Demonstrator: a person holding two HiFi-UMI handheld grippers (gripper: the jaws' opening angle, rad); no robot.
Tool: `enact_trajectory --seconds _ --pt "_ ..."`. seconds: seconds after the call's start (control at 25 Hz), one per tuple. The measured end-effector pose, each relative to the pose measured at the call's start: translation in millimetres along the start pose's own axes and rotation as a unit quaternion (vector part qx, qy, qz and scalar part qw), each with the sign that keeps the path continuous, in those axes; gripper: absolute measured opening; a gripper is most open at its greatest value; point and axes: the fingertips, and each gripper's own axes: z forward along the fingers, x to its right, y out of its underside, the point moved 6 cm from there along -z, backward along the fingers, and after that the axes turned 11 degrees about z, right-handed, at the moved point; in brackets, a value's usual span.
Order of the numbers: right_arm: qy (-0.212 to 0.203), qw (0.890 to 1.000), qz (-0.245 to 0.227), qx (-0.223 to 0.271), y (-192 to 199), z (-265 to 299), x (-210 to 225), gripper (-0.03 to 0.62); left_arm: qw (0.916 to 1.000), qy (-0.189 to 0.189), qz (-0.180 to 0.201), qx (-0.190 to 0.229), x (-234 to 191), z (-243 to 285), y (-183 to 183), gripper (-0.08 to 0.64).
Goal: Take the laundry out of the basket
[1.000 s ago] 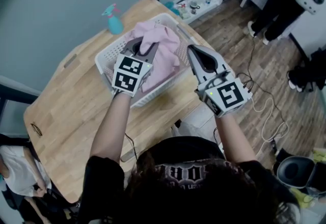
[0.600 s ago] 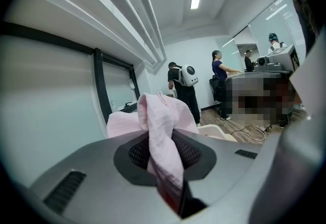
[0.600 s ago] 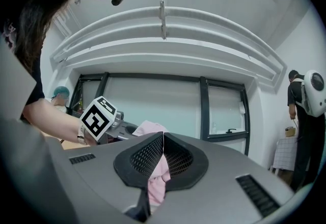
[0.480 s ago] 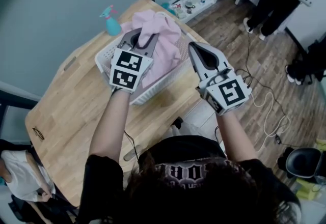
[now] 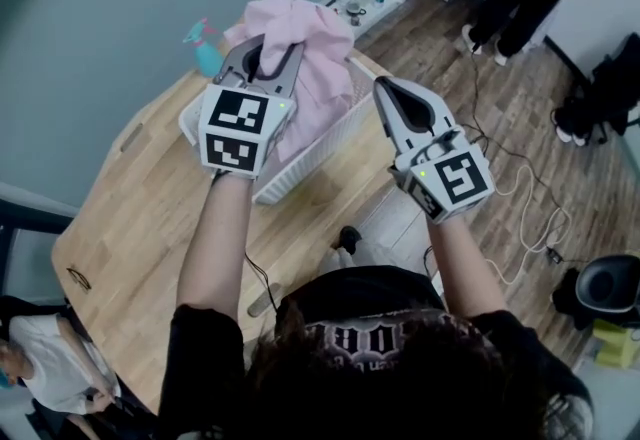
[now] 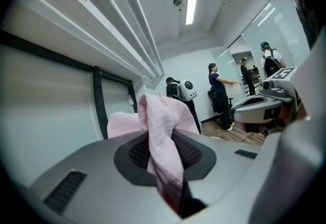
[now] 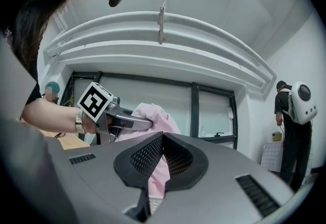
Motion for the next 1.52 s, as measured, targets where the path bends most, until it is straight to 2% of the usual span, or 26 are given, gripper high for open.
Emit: enact_trajectory --seconds 0.52,0.72,1.04,1.2,1.52 --pt "0.06 0.998 -0.019 0.006 -12.8 -57.1 -10.0 0.027 0.9955 0.025 0.051 0.075 19.3 -16.2 -72.9 0.061" --pt "0.098 0.995 -0.02 0.007 -20.0 -89.5 -0.6 0.028 0.9903 0.053 0.048 0.119 39.8 -14.6 -106.5 0.061" --pt "0.145 0.989 -0.025 0.014 -28.4 -143.4 18.3 0.028 0.9836 0.088 0.053 0.148 86.7 -3.0 -139.4 0.06" --pt "0.159 0.987 -0.028 0.024 -44.5 -173.0 26.5 0.028 0.9797 0.103 0.054 0.164 118.0 1.7 -158.8 0.058" --pt "0.197 0.979 -0.042 0.025 -61.8 -238.2 44.3 0.028 0.973 0.148 0.032 0.174 192.9 18.2 -176.9 0.058"
